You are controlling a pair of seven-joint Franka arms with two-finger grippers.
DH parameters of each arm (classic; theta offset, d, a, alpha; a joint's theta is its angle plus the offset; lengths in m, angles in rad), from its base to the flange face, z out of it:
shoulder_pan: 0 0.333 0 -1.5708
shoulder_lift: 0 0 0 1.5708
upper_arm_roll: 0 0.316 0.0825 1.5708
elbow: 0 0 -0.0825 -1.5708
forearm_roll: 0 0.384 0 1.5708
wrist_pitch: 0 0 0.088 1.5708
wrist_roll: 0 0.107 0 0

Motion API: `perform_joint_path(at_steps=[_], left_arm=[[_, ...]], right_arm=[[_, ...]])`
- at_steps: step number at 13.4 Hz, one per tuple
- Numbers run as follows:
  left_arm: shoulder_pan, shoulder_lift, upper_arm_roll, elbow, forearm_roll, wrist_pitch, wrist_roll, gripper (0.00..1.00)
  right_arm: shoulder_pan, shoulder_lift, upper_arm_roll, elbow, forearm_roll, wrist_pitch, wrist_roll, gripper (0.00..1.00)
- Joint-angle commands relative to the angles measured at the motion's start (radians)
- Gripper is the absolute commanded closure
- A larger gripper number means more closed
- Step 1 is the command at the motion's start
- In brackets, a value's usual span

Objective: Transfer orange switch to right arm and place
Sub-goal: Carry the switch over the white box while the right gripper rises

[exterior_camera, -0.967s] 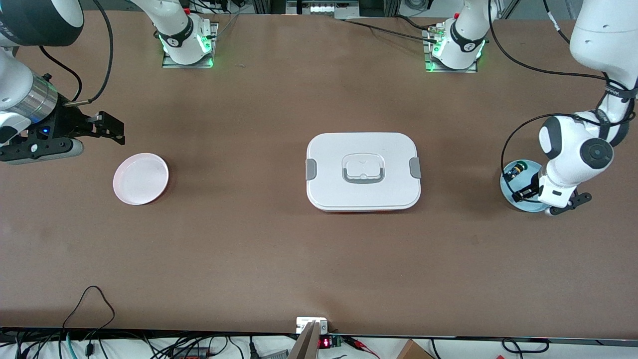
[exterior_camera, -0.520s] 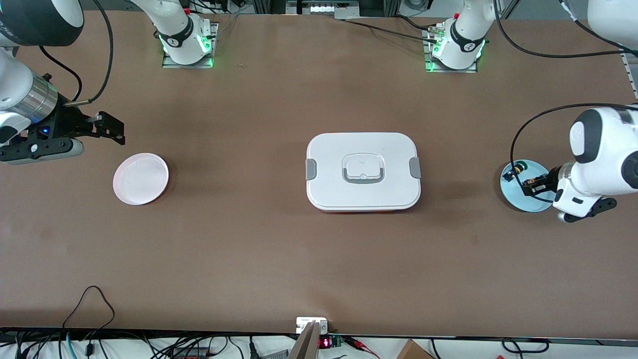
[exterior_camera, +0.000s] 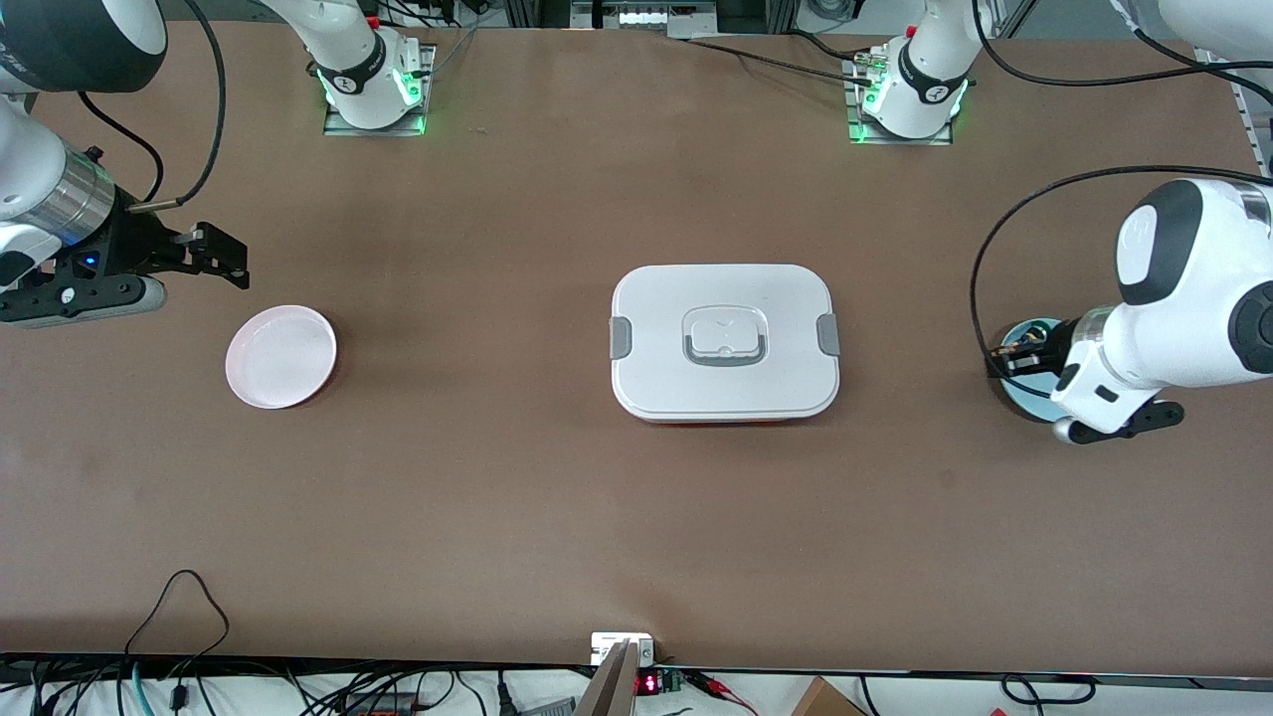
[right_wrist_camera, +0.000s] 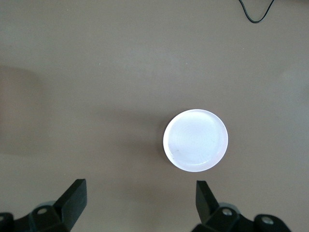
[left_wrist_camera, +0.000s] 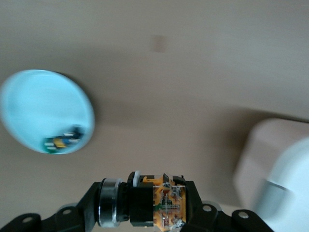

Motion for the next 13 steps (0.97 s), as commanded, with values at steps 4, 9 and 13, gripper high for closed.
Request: perform_joint_path(at_steps=[4,9,13], left_arm=[[0.008,0.019,-0.078,0.058,-0.325,-0.024,0.237,0.76],[-0.055,0.039,-0.099,0.049,-0.547,0.105,0.615,0.8],[-0.095,0.077,-0.162,0.033,-0.698,0.212,0.877,0.8]], right_arm=[[0.009,0.075,0.002,0.015,0.003,-0.012,-0.001,0.0],[0.055,0.083,0.007,0.017,0.038,-0.012,-0.086,0.0],[0.067,0.118,0.005,0.015,0.414,-0.002,-0.002,0.0]])
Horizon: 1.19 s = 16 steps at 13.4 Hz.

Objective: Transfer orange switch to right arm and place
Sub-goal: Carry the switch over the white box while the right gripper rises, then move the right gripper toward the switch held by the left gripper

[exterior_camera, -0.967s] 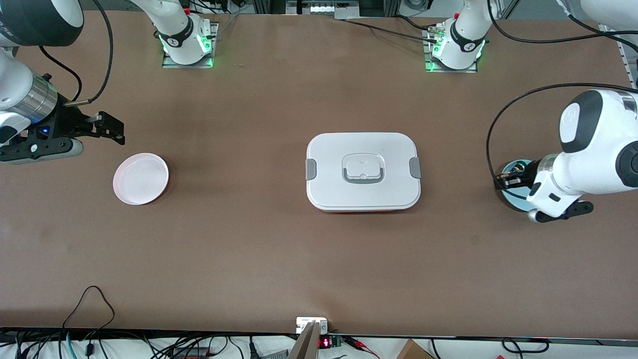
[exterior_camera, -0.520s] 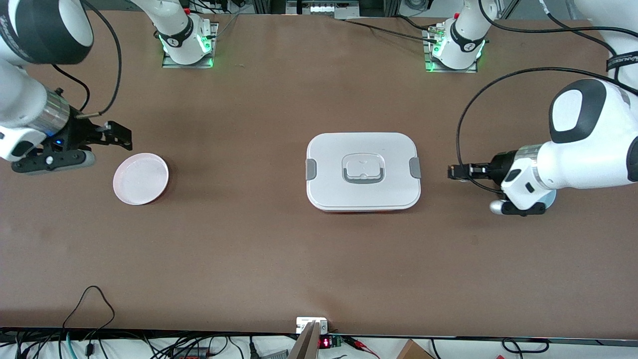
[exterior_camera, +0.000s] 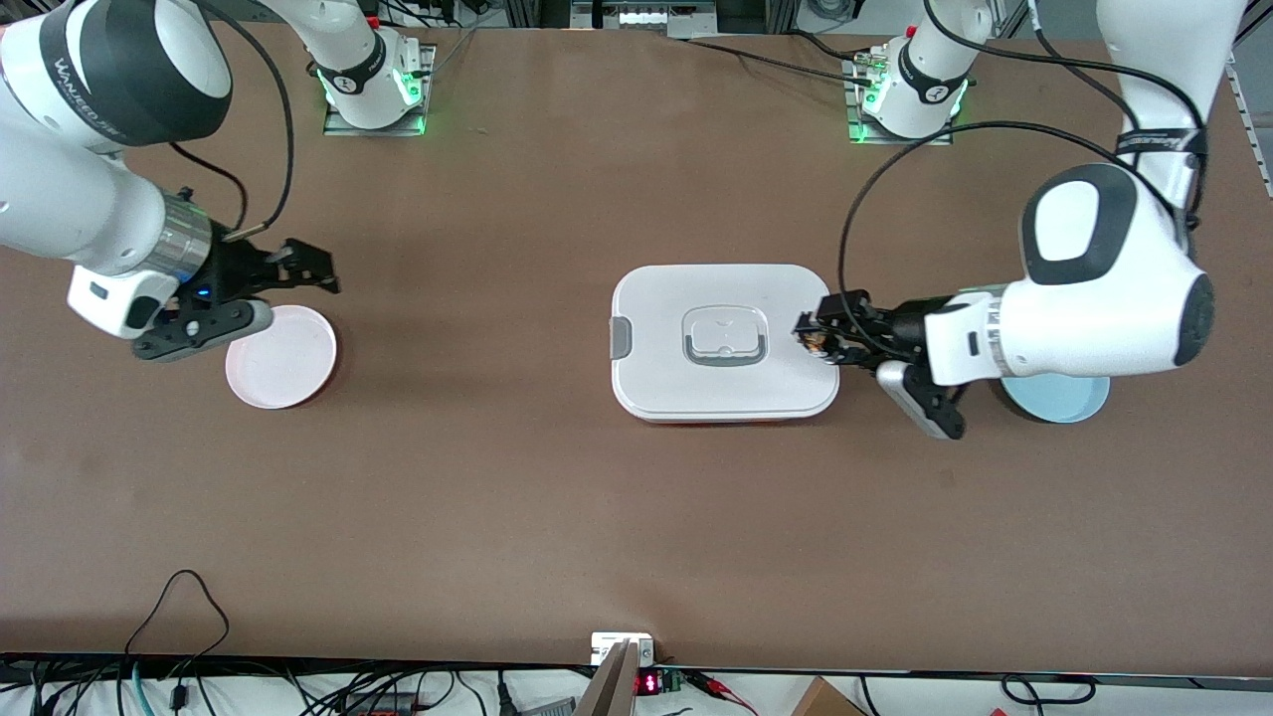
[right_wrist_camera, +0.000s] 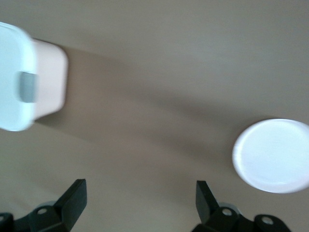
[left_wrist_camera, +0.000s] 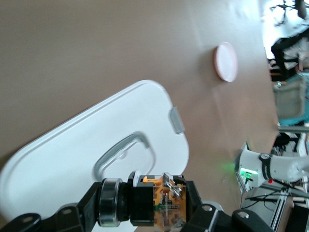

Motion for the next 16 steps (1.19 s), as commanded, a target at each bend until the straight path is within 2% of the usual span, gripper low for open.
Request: perform_joint_path(at_steps=[1,3,5,7,9,11,14,16], left_arm=[[-0.023,0.034,-0.042,-0.008,-0.114,0.092,0.216,0.8],[-0.058,0.03,-0.056,-0.039,-0.17,0.176,0.36,0.8],[-0.075,0.035,-0.098,-0.068,-0.19,0.28,0.565,0.8],[-0.063,0.025,-0.166,-0.149,-0.368,0.367,0.733,0.81],[-0.086,0.028,-0.186,-0.167,-0.475,0.465,0.897,0.87],[-0.124,0.028,-0.198,-0.191,-0.586,0.558,0.968,0.88],[-0.148,0.03,-0.201,-0.191,-0.747,0.595,1.109,0.9],[-0.152,0.033,-0.201,-0.2,-0.786,0.594,1.167,0.9]], right_arm=[[-0.007,0.045,-0.005,0.017,0.199,0.0,0.044,0.0],[-0.01,0.077,-0.008,0.013,0.394,0.031,0.045,0.0],[-0.007,0.106,-0.006,0.01,0.533,0.045,0.064,0.0],[0.01,0.126,-0.006,0.002,0.681,0.052,0.065,0.0],[0.038,0.159,-0.005,-0.007,0.796,0.096,0.085,0.0],[0.065,0.182,-0.005,-0.029,0.955,0.144,0.085,0.0],[0.095,0.224,-0.005,-0.065,1.156,0.184,0.0,0.0],[0.101,0.234,-0.005,-0.137,1.288,0.184,-0.13,0.0]])
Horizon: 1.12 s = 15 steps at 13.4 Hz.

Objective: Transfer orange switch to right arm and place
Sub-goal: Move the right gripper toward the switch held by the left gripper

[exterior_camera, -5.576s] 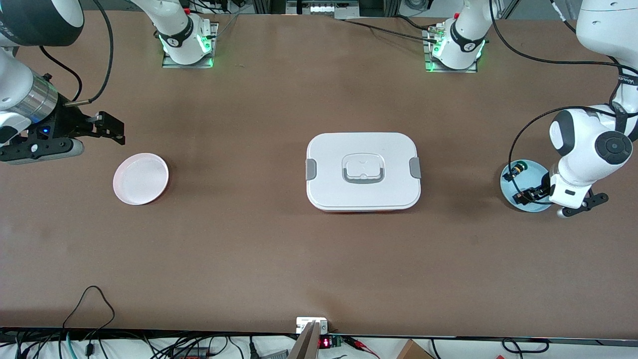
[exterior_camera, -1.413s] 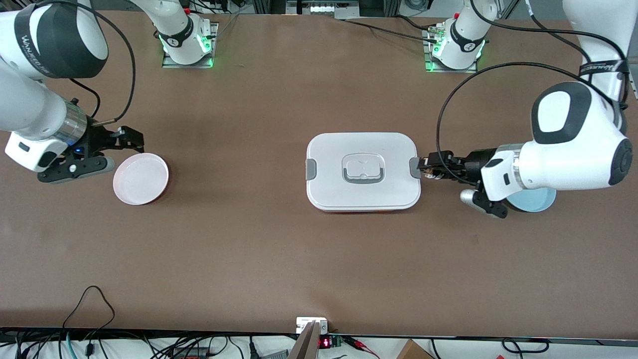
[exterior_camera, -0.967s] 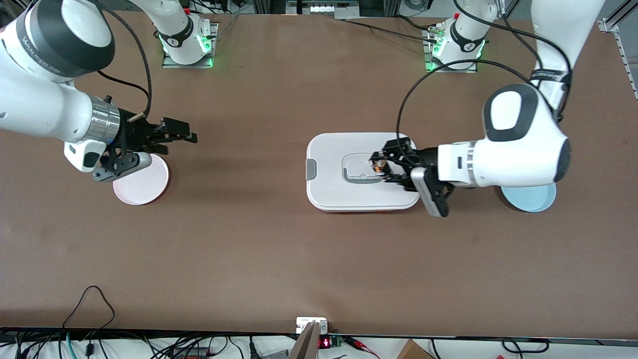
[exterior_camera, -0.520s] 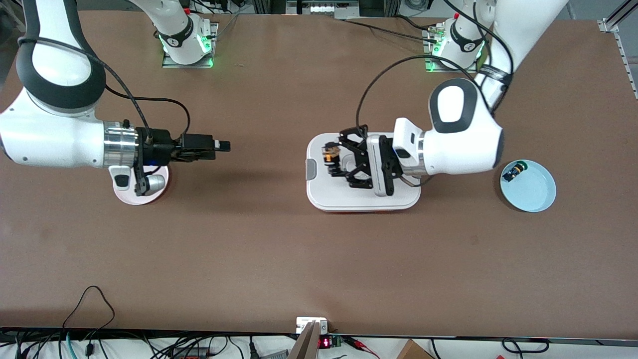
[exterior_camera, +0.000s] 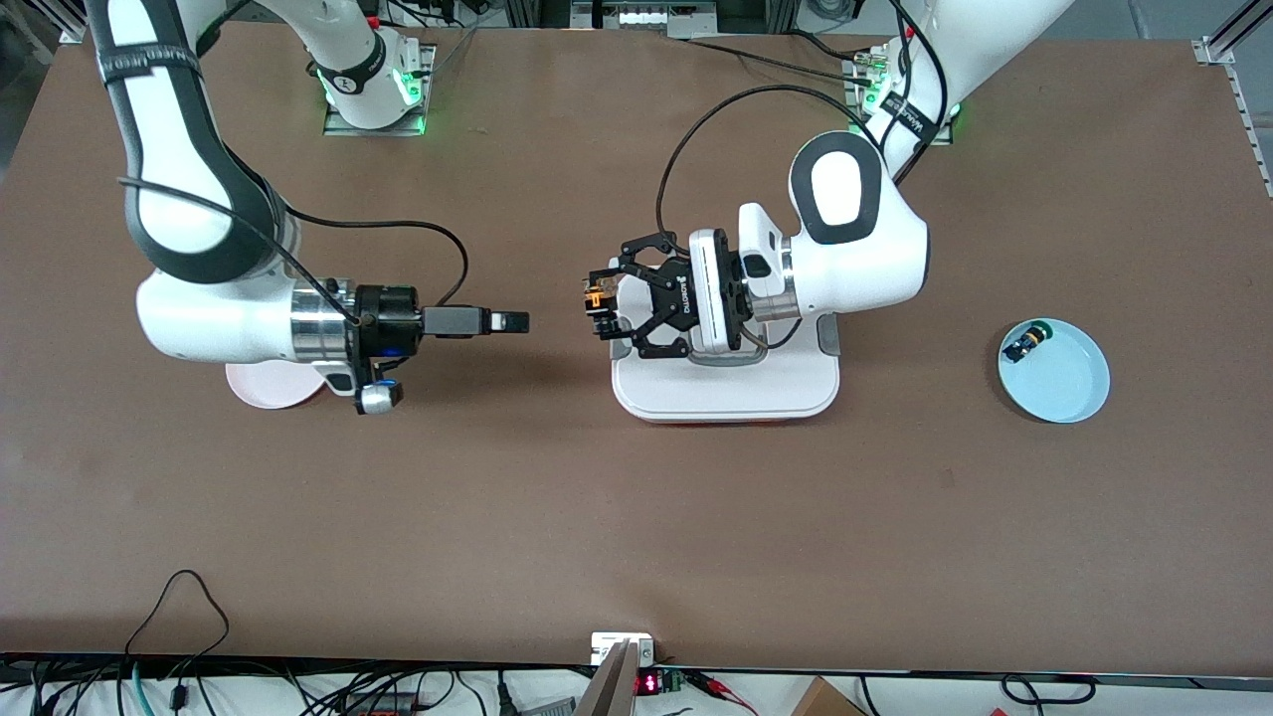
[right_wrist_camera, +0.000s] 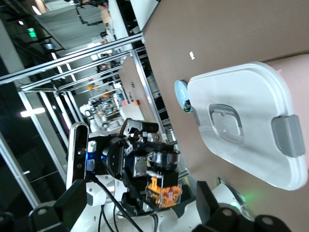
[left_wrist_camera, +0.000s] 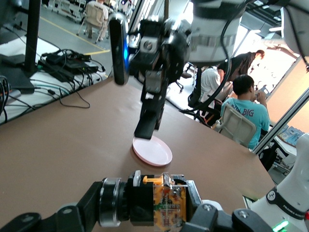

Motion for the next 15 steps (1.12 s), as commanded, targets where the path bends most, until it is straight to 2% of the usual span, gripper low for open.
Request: perform_joint_path(at_steps=[1,6,10,15], left_arm=[[0.001,-0.012,-0.003,-0.023,-0.056,0.008,0.077,0.9],[-0.001,-0.012,-0.003,-0.025,-0.075,0.008,0.077,0.9],[0.004,-0.015,-0.003,-0.034,-0.076,0.005,0.077,0.9],[0.002,-0.015,-0.003,-0.034,-0.076,0.005,0.077,0.9]], right_arm=[[0.013,-0.002,-0.001,-0.099,0.171,0.008,-0.145,0.0],[0.067,-0.008,0.001,-0.196,0.366,0.009,-0.267,0.0],[0.093,-0.019,0.002,-0.265,0.468,-0.005,-0.354,0.0],[0.145,-0.056,0.005,-0.327,0.589,-0.005,-0.357,0.0]])
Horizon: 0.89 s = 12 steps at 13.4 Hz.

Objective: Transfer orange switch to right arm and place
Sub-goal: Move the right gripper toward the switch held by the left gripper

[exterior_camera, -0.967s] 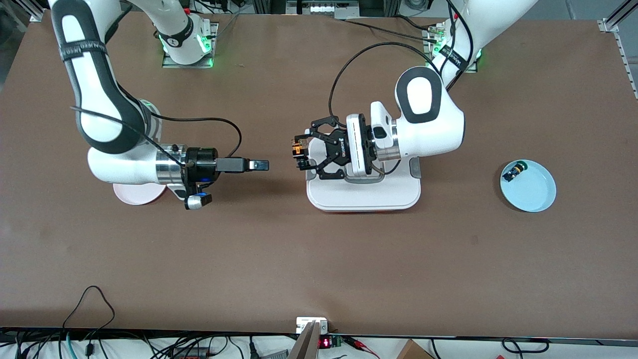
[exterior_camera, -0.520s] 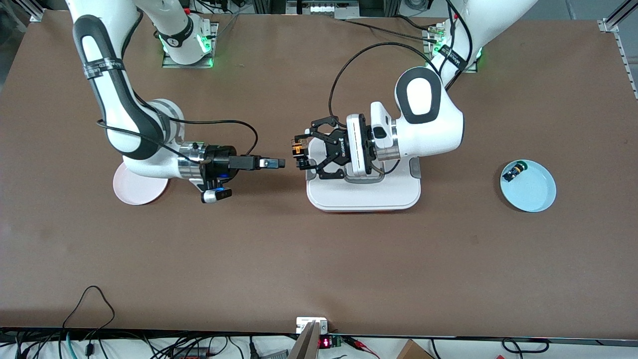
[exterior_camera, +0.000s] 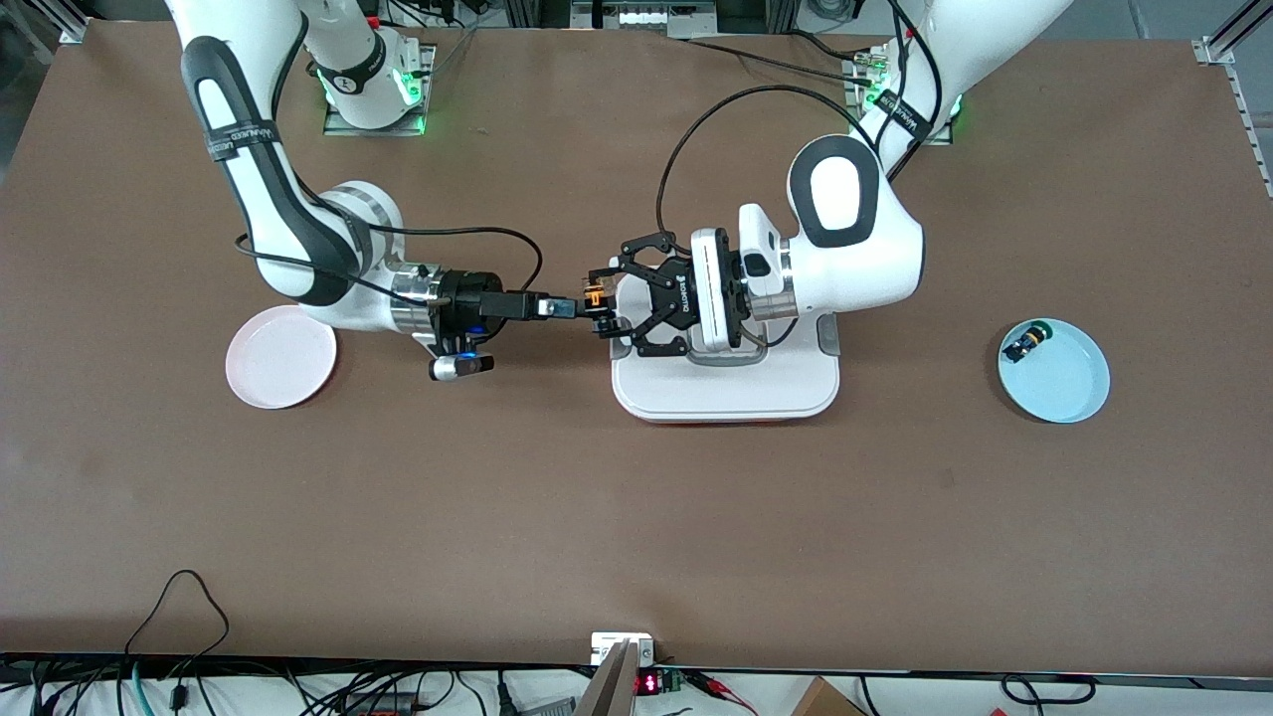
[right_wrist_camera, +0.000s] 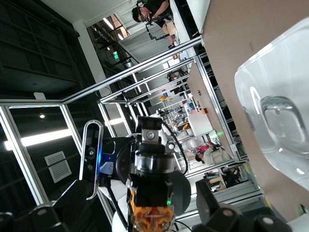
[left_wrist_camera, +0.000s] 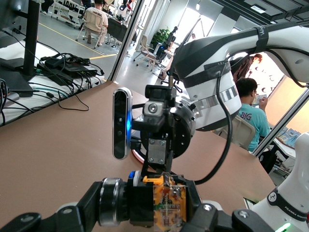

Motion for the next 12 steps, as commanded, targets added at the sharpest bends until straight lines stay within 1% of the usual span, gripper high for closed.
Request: perform_joint_path(at_steps=[1,3,5,6,9,10,12], left_arm=[[0.002,-0.015,-0.003,-0.013,-0.043,0.005,0.04,0.9],[0.003,-0.015,-0.003,-0.013,-0.043,0.005,0.04,0.9],[0.003,-0.015,-0.003,-0.013,-0.043,0.005,0.04,0.9],[0.003,-0.015,-0.003,-0.013,-0.043,0.005,0.04,0.9],[0.002,-0.013,-0.003,-0.011,-0.043,0.005,0.04,0.9],[0.002,-0.015,-0.003,-0.011,-0.043,0.005,0.04,0.9],[0.002,-0.013,-0.003,-0.011,-0.043,0.005,0.04,0.9]], right_arm=[[0.031,-0.047,-0.003,-0.056,0.068,0.002,-0.022,0.0],[0.04,-0.047,-0.003,-0.06,0.071,0.004,-0.022,0.0],[0.038,-0.047,-0.003,-0.062,0.071,0.001,-0.022,0.11],[0.038,-0.044,-0.003,-0.06,0.072,0.002,-0.022,0.13],[0.032,-0.03,-0.003,-0.057,0.072,0.001,-0.031,0.16],[0.034,-0.025,-0.003,-0.057,0.074,-0.001,-0.039,0.19],[0.034,-0.018,-0.003,-0.053,0.074,0.001,-0.04,0.19]])
